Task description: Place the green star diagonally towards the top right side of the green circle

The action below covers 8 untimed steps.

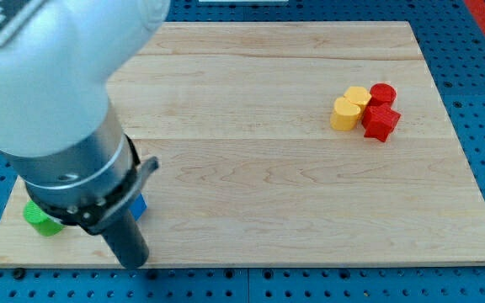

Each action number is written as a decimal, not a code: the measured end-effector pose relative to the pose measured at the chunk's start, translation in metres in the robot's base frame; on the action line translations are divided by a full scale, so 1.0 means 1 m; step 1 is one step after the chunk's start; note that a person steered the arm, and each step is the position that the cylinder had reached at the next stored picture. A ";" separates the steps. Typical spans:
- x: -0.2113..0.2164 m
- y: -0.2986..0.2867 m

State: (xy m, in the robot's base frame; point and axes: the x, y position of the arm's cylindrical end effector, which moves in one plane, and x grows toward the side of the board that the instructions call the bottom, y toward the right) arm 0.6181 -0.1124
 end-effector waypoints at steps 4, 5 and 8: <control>-0.089 -0.036; -0.126 -0.021; -0.251 -0.072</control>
State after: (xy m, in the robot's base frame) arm 0.3674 -0.1845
